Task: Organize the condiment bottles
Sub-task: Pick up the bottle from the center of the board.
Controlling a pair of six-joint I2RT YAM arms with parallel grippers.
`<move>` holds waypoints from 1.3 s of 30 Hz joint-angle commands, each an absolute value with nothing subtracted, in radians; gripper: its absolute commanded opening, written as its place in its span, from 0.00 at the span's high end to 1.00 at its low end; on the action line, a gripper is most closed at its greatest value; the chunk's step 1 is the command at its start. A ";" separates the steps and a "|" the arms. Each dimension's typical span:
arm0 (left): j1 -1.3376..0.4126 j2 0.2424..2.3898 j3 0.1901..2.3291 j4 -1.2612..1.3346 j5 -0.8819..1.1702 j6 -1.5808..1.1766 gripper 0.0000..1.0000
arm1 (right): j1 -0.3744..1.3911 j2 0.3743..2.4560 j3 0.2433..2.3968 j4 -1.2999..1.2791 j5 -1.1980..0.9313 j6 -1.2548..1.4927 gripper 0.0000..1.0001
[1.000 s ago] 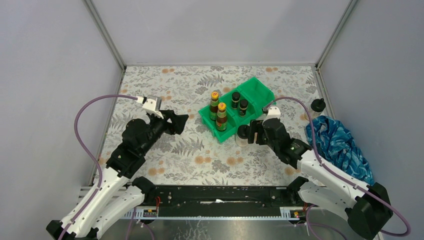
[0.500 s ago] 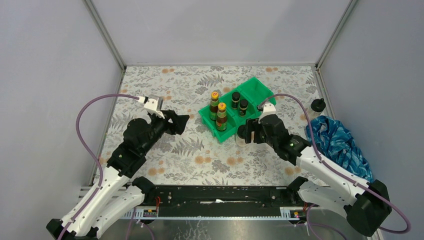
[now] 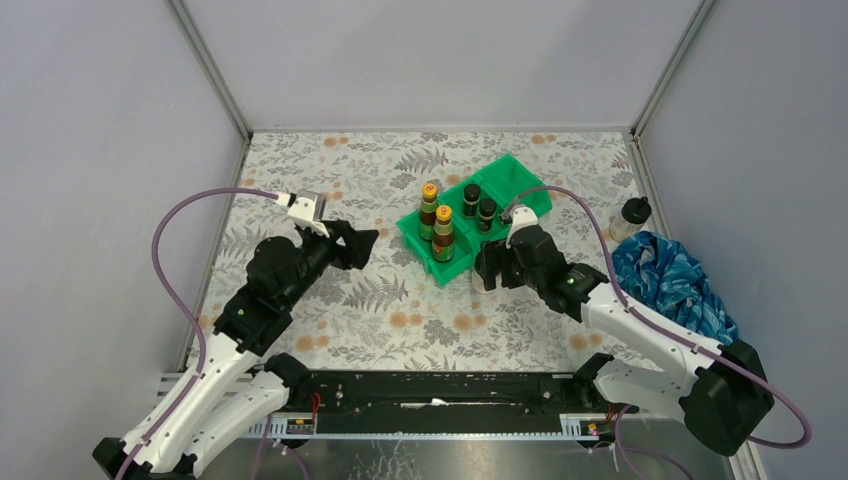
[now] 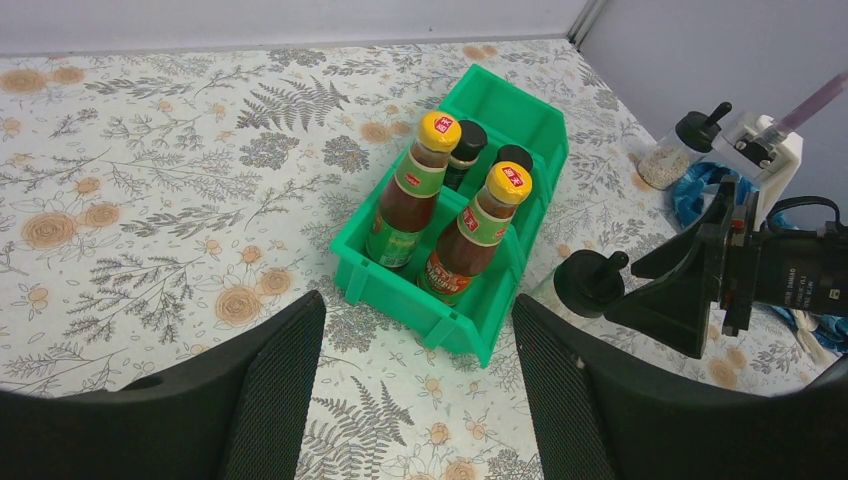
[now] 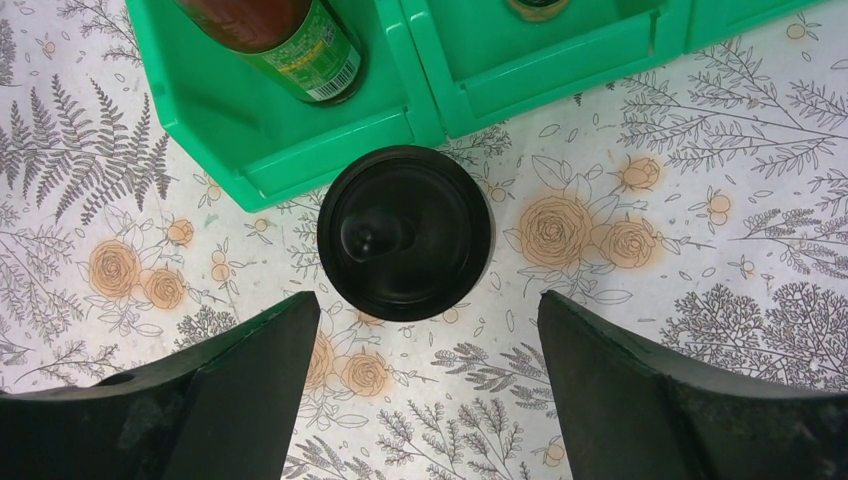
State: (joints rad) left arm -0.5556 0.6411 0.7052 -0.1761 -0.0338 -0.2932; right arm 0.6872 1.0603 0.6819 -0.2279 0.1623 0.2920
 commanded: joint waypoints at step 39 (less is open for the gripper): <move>-0.561 0.629 0.723 -0.166 -0.034 -0.289 0.26 | 0.703 1.217 0.763 -0.112 0.115 0.247 0.13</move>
